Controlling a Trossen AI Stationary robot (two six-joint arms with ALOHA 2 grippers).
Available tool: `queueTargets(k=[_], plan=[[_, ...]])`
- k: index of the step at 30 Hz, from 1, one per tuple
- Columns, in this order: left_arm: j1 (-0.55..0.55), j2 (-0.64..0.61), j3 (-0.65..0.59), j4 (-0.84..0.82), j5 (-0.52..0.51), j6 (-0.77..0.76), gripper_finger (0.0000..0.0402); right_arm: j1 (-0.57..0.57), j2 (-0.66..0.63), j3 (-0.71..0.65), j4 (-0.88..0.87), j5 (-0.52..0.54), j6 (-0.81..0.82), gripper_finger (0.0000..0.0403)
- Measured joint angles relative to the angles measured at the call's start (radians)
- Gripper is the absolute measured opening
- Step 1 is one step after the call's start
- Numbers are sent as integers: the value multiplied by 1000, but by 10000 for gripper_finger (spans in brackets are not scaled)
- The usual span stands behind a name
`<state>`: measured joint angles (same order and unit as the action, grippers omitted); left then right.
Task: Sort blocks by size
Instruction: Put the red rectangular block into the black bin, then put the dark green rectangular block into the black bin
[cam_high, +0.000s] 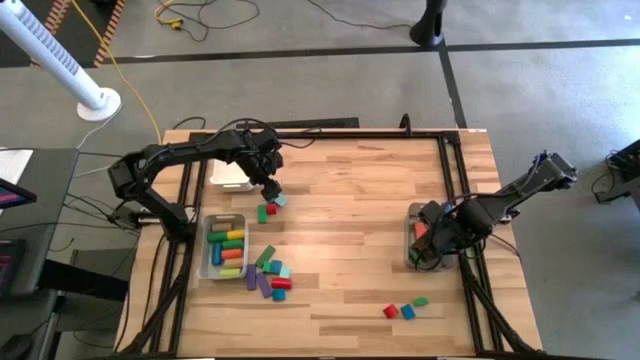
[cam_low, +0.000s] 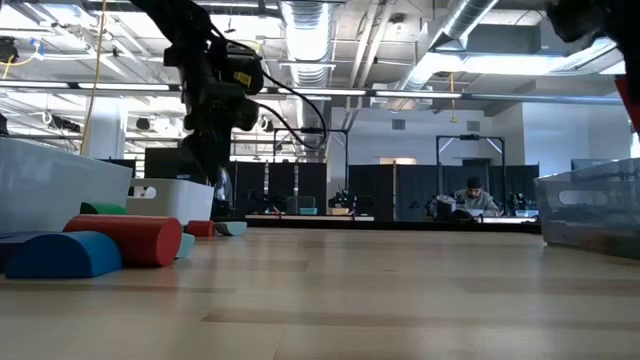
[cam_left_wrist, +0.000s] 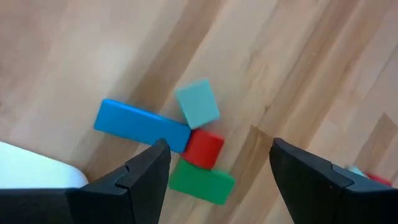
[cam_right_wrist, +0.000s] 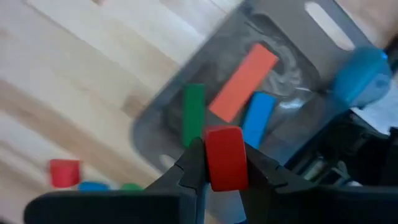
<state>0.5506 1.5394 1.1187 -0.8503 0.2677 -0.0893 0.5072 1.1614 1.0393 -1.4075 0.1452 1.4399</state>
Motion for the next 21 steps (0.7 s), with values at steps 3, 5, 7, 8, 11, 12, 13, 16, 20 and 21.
queueTargets(k=[3,5,7,8,11,12,13,16,20,21], plan=[[0,0,-9,25,-13,-47,260,0,1,-49,27,-28,11,113],[0,0,-10,27,-49,-69,260,0,1,-80,63,-35,11,115],[1,0,-10,33,-71,-110,260,0,1,-108,100,-39,11,110],[1,0,-10,36,-89,-130,260,0,1,-120,121,-39,11,106],[1,7,-9,44,-119,-171,260,0,2,-153,146,-39,16,91],[1,18,-8,44,-121,-181,260,0,2,-162,151,-39,26,86],[1,30,-8,36,-123,-191,260,0,2,-169,156,-39,35,82],[1,73,-9,15,-131,-199,260,3,2,-179,164,-39,48,76],[-10,118,-9,-17,-143,-203,260,4,1,-179,191,-31,48,79],[-14,124,-9,-26,-149,-204,260,4,1,-179,197,-29,48,82]])
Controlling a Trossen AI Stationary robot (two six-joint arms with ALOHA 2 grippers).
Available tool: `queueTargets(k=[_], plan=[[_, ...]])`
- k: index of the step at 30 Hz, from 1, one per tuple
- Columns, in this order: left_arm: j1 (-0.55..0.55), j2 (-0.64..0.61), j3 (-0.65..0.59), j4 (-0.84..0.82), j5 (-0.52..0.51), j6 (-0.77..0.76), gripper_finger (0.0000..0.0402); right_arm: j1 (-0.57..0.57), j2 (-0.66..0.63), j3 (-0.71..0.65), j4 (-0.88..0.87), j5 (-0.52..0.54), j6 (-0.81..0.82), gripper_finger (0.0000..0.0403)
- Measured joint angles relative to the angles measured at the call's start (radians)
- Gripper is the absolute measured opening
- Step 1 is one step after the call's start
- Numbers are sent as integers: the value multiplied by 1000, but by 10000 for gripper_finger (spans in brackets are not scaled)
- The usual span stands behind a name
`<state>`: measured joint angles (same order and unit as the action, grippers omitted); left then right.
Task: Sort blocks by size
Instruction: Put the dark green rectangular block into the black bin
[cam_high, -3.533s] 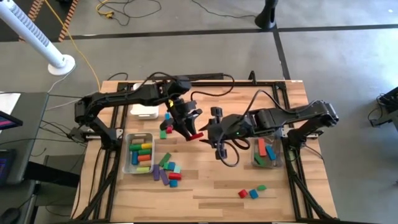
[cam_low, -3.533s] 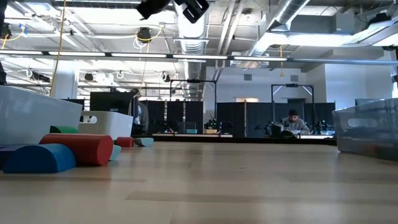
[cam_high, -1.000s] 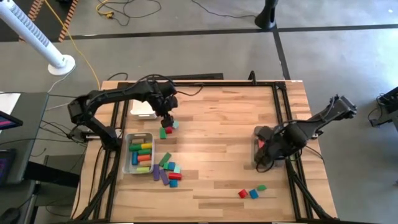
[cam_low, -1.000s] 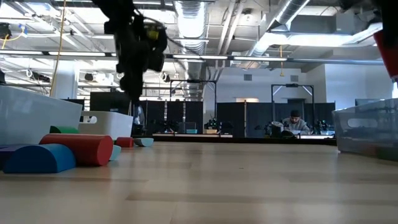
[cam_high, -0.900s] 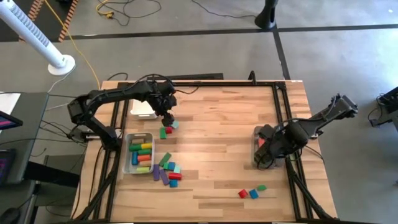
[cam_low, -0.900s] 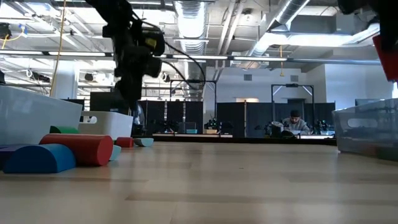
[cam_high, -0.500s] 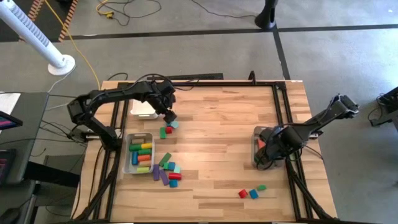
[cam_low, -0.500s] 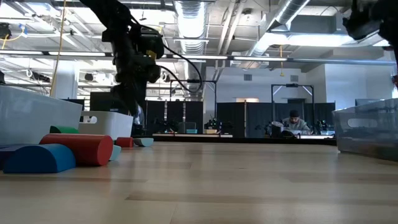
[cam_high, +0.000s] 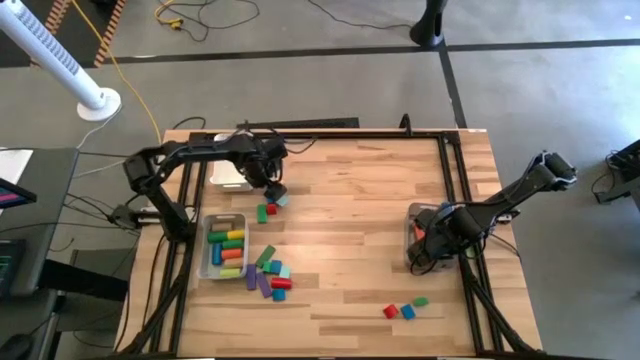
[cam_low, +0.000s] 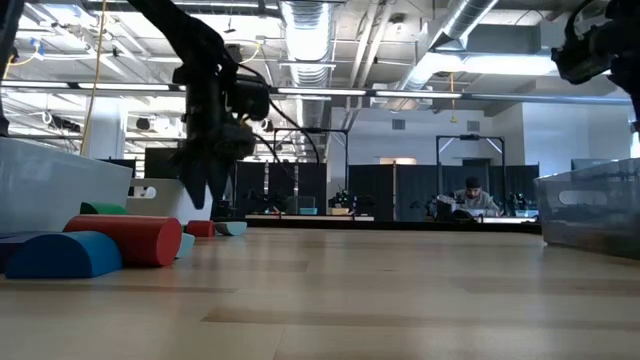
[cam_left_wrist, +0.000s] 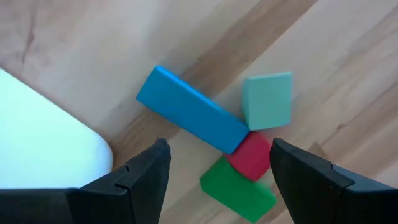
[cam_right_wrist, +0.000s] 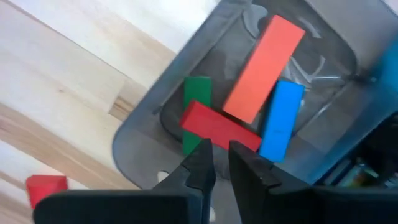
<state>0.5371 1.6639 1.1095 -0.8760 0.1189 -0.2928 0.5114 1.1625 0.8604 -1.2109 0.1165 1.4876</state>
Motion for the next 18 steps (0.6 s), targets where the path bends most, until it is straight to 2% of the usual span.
queueTargets(k=[7,12,18], plan=[[-26,10,8,-37,-13,25,260,-1,0,11,46,27,-36,125],[-61,9,47,-116,-11,110,260,-2,0,47,58,85,-103,159],[-154,9,93,-191,63,218,260,-4,0,94,82,133,-194,173]])
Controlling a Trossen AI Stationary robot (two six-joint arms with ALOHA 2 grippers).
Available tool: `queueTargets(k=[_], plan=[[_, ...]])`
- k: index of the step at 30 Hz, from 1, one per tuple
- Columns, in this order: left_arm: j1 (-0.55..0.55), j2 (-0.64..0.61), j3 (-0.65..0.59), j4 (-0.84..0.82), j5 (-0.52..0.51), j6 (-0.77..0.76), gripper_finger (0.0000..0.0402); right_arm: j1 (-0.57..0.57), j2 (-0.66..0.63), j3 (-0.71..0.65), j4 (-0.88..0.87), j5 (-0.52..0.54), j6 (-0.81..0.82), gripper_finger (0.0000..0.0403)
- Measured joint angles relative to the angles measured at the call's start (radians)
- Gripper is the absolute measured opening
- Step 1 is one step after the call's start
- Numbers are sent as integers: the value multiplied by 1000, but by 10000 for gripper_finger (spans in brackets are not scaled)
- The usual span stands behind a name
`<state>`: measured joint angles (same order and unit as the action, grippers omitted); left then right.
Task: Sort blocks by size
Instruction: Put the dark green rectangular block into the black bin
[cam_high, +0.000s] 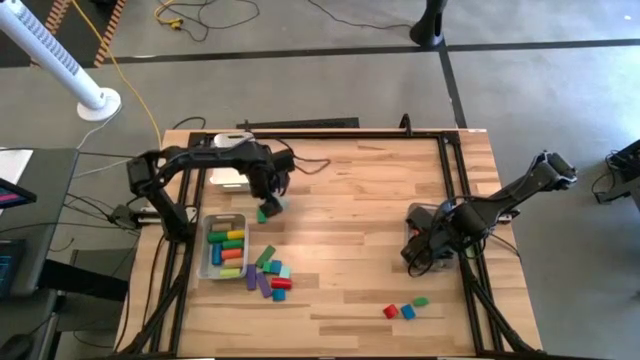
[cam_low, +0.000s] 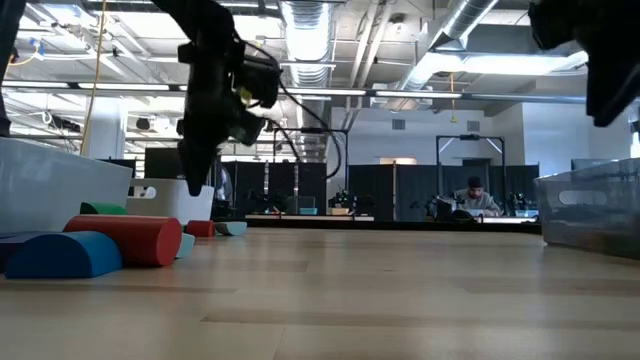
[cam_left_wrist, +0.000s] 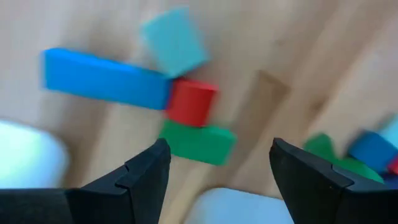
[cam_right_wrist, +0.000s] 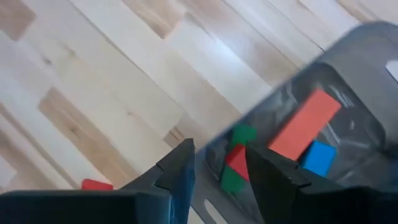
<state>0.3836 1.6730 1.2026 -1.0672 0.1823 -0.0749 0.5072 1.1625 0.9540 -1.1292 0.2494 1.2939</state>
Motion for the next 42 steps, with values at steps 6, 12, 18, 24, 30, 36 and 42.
queueTargets(k=[6,12,18,24,30,36,42], plan=[[-115,0,21,-26,53,-36,260,0,0,8,19,9,-36,167],[-208,0,21,-56,53,-172,260,0,0,8,18,11,-47,164],[-276,0,21,-30,81,-309,260,-8,0,8,18,19,-94,163],[-339,16,19,-15,75,-383,260,-47,0,8,30,19,-165,163],[-388,73,3,21,48,-451,260,-93,0,8,84,19,-247,163],[-400,116,3,26,-2,-481,260,-111,1,8,119,19,-296,163],[-408,181,7,61,28,-491,260,-111,1,8,120,19,-309,163]])
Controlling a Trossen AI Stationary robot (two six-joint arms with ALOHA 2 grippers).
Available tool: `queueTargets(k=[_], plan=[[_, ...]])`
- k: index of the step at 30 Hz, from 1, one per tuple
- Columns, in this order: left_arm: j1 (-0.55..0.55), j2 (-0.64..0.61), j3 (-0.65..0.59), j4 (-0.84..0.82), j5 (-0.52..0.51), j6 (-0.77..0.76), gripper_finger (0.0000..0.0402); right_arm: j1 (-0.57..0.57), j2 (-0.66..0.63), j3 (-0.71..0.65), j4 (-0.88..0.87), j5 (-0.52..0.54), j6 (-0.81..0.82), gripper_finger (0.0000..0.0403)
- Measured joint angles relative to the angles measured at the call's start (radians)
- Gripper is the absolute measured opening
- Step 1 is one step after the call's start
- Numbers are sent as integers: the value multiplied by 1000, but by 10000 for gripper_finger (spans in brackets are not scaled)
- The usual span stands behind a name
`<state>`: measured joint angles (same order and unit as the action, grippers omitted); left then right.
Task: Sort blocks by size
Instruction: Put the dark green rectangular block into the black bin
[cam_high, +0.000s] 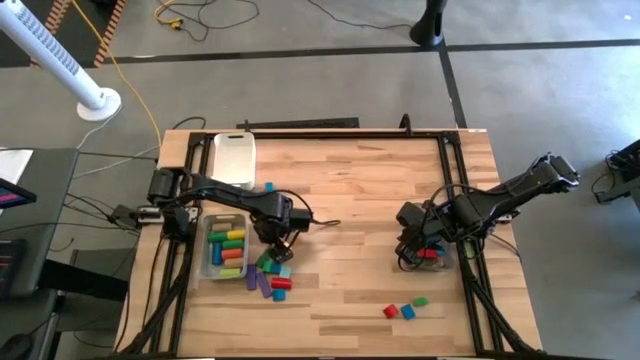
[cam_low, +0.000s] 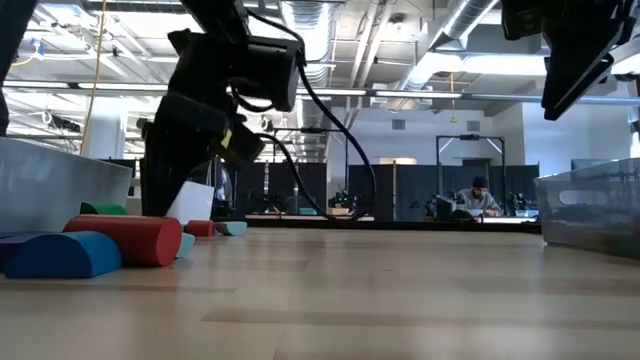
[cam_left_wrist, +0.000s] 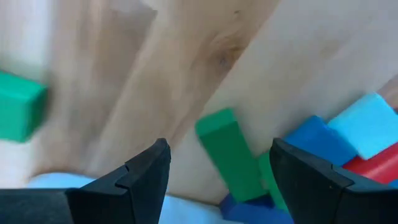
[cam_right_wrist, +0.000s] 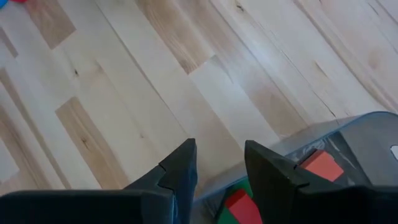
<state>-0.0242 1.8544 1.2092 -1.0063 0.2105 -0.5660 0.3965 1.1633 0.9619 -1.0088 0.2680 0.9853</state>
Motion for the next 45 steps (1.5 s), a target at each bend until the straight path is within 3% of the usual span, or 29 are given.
queueTargets(k=[7,12,19,24,30,37,45], plan=[[-10,69,1,0,29,20,242,1,0,0,0,0,-1,163],[-9,74,1,5,24,33,195,1,0,0,0,0,-1,163],[-6,75,1,6,23,124,98,0,0,0,2,0,-7,163],[8,81,45,6,24,214,90,0,0,0,20,7,-7,163],[71,70,195,-11,19,288,90,-7,0,0,80,27,-10,163],[158,39,478,-20,19,363,90,-27,-19,0,238,41,-13,163],[233,-14,733,178,29,391,90,-34,-46,0,510,172,-96,163]])
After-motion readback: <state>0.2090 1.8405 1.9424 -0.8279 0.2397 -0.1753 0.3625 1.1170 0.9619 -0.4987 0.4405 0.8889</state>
